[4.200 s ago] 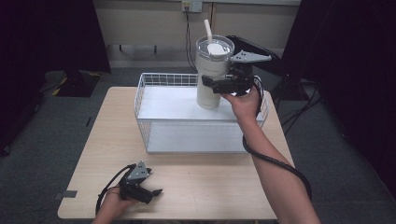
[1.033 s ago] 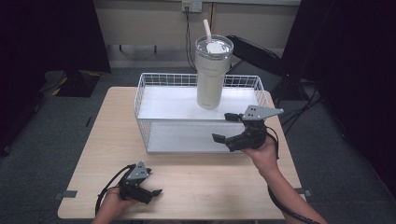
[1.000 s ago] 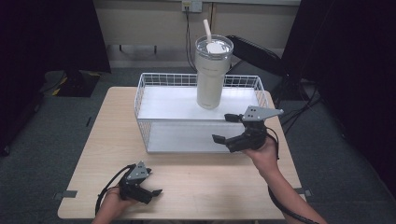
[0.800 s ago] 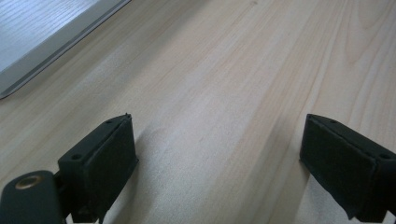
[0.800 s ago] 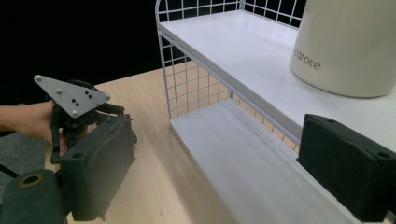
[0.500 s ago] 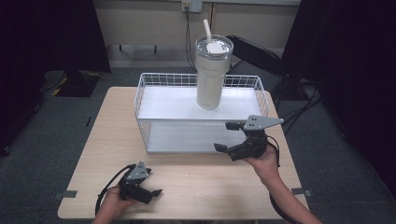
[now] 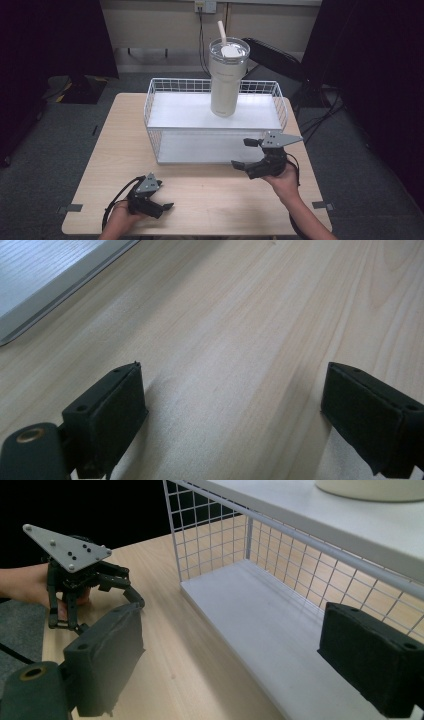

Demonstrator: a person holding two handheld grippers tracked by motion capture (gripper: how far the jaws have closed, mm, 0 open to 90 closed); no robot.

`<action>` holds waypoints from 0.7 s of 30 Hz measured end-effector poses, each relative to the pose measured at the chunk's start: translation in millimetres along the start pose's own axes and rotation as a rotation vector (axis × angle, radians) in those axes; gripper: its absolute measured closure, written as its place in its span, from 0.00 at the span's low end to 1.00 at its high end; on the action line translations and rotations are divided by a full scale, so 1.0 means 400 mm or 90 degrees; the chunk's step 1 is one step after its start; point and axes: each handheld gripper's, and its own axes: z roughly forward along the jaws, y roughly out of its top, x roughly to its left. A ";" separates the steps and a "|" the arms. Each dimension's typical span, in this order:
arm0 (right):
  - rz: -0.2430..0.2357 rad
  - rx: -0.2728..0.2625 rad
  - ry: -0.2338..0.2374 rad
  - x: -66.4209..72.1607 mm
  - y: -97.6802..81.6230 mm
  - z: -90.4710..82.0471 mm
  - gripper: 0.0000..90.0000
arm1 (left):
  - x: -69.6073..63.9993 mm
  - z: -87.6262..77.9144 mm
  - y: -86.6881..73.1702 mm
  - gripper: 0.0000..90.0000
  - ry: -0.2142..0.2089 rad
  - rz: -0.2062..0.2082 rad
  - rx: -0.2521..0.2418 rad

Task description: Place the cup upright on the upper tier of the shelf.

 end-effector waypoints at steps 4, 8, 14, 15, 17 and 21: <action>0.004 0.003 -0.003 -0.004 -0.019 -0.002 0.11 | 0.000 0.000 0.000 0.11 0.000 0.000 0.000; 0.012 0.006 -0.004 -0.006 -0.035 -0.002 0.11 | 0.000 0.000 0.000 0.11 0.000 0.000 0.000; 0.018 0.014 -0.006 -0.007 -0.062 -0.001 0.11 | 0.000 0.000 0.000 0.11 0.000 0.000 0.000; 0.020 0.016 -0.007 -0.007 -0.066 0.000 0.11 | 0.000 0.000 0.000 0.11 0.000 0.000 0.000; 0.019 0.017 -0.008 -0.007 -0.071 0.000 0.11 | 0.000 0.000 0.000 0.11 0.000 0.000 0.000; 0.025 0.022 -0.009 -0.009 -0.088 -0.001 0.11 | 0.000 0.000 0.000 0.11 0.000 0.000 0.000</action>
